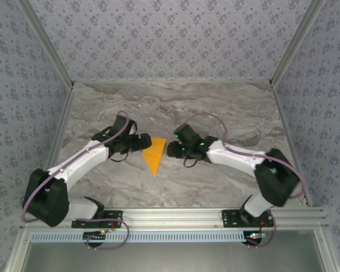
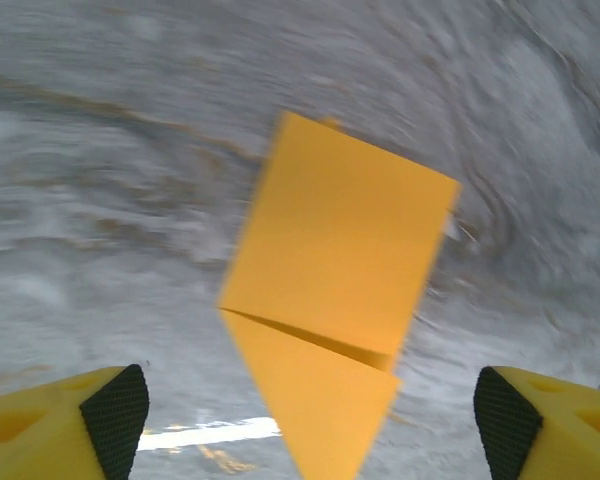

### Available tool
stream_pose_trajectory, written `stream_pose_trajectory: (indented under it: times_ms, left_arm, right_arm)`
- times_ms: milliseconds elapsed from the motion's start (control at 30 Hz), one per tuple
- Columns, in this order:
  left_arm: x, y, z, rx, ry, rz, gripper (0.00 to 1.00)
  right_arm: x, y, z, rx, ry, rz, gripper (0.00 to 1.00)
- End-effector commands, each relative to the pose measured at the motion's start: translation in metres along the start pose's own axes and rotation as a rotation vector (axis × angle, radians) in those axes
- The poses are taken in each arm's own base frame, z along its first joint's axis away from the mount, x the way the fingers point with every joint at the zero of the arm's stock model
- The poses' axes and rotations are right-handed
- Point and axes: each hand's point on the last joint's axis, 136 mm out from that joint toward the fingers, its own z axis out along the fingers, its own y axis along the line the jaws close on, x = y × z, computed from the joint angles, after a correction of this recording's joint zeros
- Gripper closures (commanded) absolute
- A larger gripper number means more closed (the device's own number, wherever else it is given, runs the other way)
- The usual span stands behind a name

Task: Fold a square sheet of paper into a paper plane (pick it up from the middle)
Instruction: Turn over the paper at the center of the table, then rotate the paper at the center of the table.

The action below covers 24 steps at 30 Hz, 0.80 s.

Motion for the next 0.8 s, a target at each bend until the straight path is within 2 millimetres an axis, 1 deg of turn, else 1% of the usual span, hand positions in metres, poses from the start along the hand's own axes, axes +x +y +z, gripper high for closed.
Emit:
stream_pose_trajectory:
  times_ms: [0,33,67,133,200,267,400,500,600,667,733,767]
  left_arm:
    - [0.001,0.031,-0.008,-0.049,-0.027,-0.079,0.08]
    - [0.001,0.038,-0.011,-0.058,-0.034,-0.097,0.07]
    - [0.001,0.045,-0.013,-0.066,-0.041,-0.115,0.06]
    - [0.003,0.057,-0.016,-0.081,-0.044,-0.144,0.05]
    - [0.005,0.065,-0.019,-0.086,-0.047,-0.162,0.04]
    - [0.007,0.07,-0.019,-0.082,-0.045,-0.18,0.04]
    - [0.011,0.072,-0.016,-0.072,-0.033,-0.191,0.03]
    - [0.012,0.071,-0.014,-0.063,-0.022,-0.19,0.03]
    - [0.011,0.068,-0.012,-0.052,-0.016,-0.181,0.03]
    - [0.012,0.067,-0.012,-0.041,-0.012,-0.176,0.03]
    - [0.012,0.064,-0.012,-0.029,-0.007,-0.17,0.03]
    - [0.013,0.064,-0.011,-0.026,-0.003,-0.169,0.03]
  right_arm:
    - [0.004,0.046,0.021,-0.048,0.017,-0.084,0.57]
    - [0.009,0.056,0.031,-0.055,0.036,-0.102,0.6]
    - [0.009,0.068,0.037,-0.068,0.046,-0.112,0.62]
    - [0.014,0.078,0.051,-0.066,0.073,-0.119,0.64]
    - [0.021,0.081,0.064,-0.05,0.108,-0.125,0.66]
    - [0.029,0.079,0.075,-0.021,0.142,-0.136,0.66]
    - [0.043,0.063,0.086,0.041,0.211,-0.187,0.66]
    - [0.057,0.052,0.086,0.055,0.294,-0.307,0.66]
    - [0.074,0.029,0.079,0.09,0.382,-0.447,0.67]
    - [0.086,0.009,0.072,0.096,0.451,-0.525,0.66]
    - [0.095,-0.004,0.064,0.075,0.497,-0.609,0.65]
    - [0.102,-0.015,0.057,0.083,0.537,-0.659,0.64]
